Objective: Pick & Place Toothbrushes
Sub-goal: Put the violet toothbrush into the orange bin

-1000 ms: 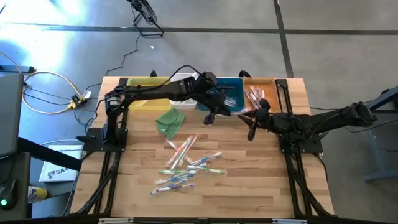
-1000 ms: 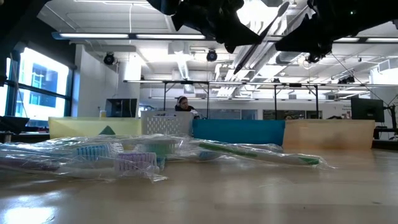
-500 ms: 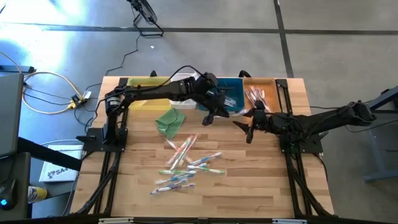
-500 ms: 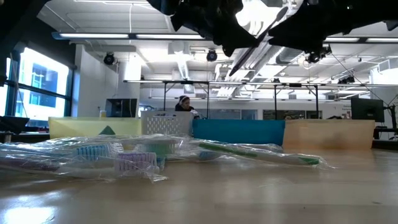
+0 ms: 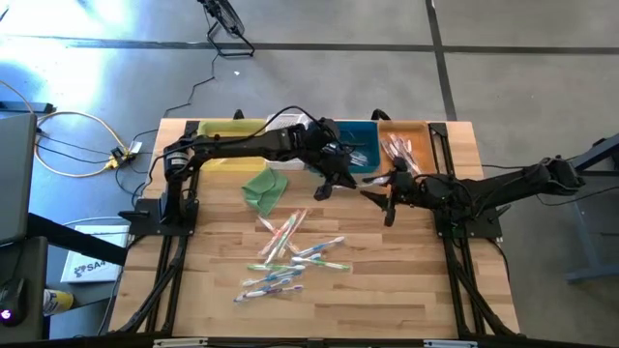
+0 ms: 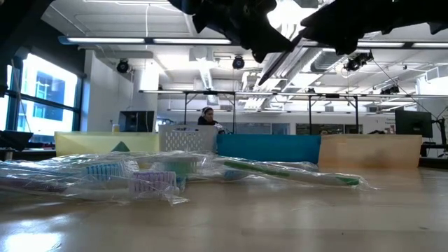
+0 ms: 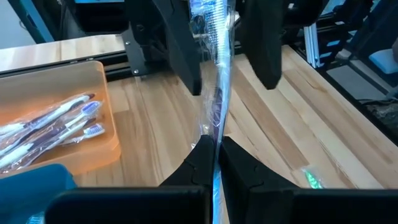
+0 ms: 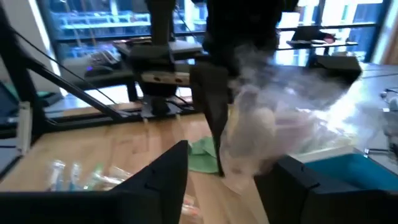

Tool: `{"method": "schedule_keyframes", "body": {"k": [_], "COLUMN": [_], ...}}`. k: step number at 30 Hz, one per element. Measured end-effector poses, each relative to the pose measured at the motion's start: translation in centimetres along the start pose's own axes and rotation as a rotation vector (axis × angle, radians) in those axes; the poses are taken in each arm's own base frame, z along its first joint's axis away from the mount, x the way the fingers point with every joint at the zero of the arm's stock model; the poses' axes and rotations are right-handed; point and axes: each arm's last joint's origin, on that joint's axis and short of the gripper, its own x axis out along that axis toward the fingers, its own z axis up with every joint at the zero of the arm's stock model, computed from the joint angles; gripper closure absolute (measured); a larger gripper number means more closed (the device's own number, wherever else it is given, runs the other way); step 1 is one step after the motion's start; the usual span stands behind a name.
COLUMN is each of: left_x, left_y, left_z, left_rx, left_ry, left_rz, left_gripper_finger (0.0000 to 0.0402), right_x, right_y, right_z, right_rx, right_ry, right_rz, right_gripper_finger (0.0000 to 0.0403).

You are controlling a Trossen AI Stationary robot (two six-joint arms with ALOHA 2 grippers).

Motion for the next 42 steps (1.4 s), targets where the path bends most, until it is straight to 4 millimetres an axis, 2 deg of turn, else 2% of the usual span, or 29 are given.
{"method": "schedule_keyframes", "body": {"k": [10, 12, 20, 23, 33, 37, 42], "left_x": [0.03, 0.06, 0.09, 0.11, 0.08, 0.08, 0.2], "left_y": [0.01, 0.02, 0.14, 0.19, 0.27, 0.38, 0.11], "left_z": [0.03, 0.0, -0.05, -0.07, -0.05, 0.25, 0.36], "left_rx": [0.002, -0.003, 0.003, 0.007, 0.068, 0.078, 0.081], "left_ry": [-0.001, 0.001, 0.006, 0.017, 0.018, -0.008, -0.01], "left_rz": [0.008, 0.01, 0.032, 0.063, 0.074, 0.089, 0.083], "left_gripper_finger": [0.0398, 0.0398, 0.0389, 0.0364, 0.0235, 0.0213, 0.0207], "right_x": [0.06, 0.06, 0.05, 0.05, 0.05, 0.05, 0.05], "right_y": [0.03, -0.01, -0.11, -0.13, -0.12, -0.12, -0.12], "right_z": [-0.02, -0.02, -0.16, -0.21, -0.39, -0.39, -0.4], "right_rx": [0.0, -0.005, -0.01, -0.011, -0.017, -0.017, -0.017], "right_ry": [0.0, -0.001, 0.011, 0.016, 0.034, 0.034, 0.035], "right_rz": [0.008, -0.005, -0.04, -0.044, -0.038, -0.039, -0.04], "right_gripper_finger": [0.0372, 0.0388, 0.0392, 0.0392, 0.0392, 0.0392, 0.0392]}}
